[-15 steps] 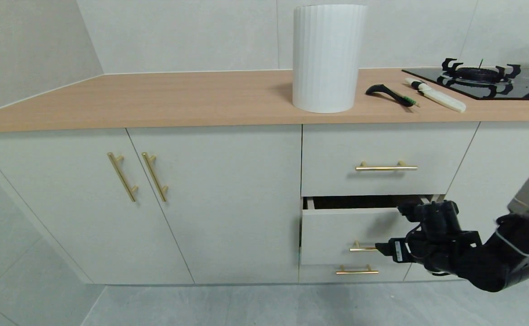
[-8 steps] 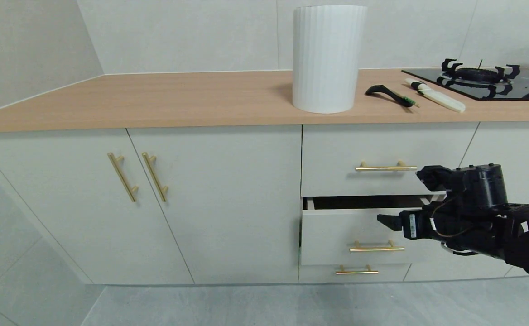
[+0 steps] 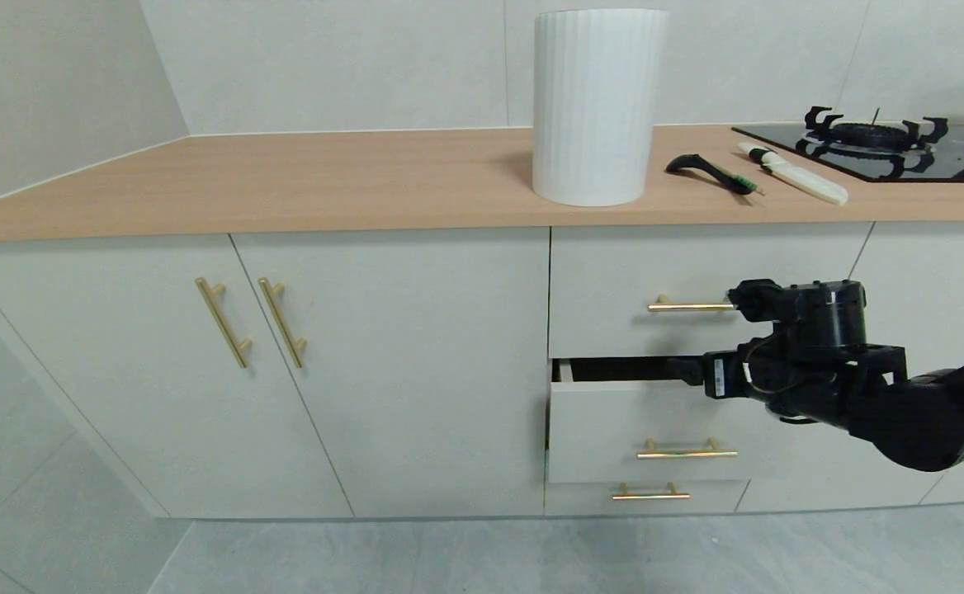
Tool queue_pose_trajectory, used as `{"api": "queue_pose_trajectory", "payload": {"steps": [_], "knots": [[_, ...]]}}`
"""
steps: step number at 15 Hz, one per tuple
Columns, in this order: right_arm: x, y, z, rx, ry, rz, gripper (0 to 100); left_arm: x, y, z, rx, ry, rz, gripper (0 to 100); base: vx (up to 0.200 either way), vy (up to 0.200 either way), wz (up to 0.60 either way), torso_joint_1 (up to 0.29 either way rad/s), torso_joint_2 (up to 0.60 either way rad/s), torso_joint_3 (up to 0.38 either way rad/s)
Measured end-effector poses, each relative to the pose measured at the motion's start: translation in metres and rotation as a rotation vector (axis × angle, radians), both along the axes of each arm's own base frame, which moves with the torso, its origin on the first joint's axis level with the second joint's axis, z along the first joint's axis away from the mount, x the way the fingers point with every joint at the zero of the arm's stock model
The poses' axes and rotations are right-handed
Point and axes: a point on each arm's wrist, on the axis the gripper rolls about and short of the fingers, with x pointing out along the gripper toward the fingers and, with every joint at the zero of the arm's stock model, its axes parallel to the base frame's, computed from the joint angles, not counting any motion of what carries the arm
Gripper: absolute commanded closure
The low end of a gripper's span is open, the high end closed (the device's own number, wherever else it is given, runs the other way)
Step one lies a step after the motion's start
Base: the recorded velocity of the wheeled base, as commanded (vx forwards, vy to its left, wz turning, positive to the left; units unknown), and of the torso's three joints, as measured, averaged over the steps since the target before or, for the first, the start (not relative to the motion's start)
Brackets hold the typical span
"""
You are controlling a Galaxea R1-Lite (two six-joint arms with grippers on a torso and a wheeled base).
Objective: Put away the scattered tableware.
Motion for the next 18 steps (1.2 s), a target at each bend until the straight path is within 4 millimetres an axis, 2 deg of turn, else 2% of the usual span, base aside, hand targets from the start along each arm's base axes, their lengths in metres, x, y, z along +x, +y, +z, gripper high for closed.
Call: {"api": "queue_pose_trajectory", "payload": {"steps": [3, 9, 14, 18], "knots": [[0.012, 0.007, -0.025, -0.030, -0.015, -0.052, 0, 0.000, 0.000, 0.000, 0.000, 0.000, 0.000, 0, 0.000, 0.000, 0.00, 0.000, 0.00, 0.000], [0.030, 0.016, -0.049, -0.044, -0.050, -0.111, 0, 0.000, 0.000, 0.000, 0.000, 0.000, 0.000, 0, 0.000, 0.000, 0.00, 0.000, 0.00, 0.000], [0.032, 0.016, -0.061, -0.062, -0.003, -0.111, 0, 0.000, 0.000, 0.000, 0.000, 0.000, 0.000, 0, 0.000, 0.000, 0.00, 0.000, 0.00, 0.000], [0.030, 0.016, -0.061, -0.070, 0.017, -0.110, 0, 0.000, 0.000, 0.000, 0.000, 0.000, 0.000, 0, 0.000, 0.000, 0.00, 0.000, 0.00, 0.000]]}}
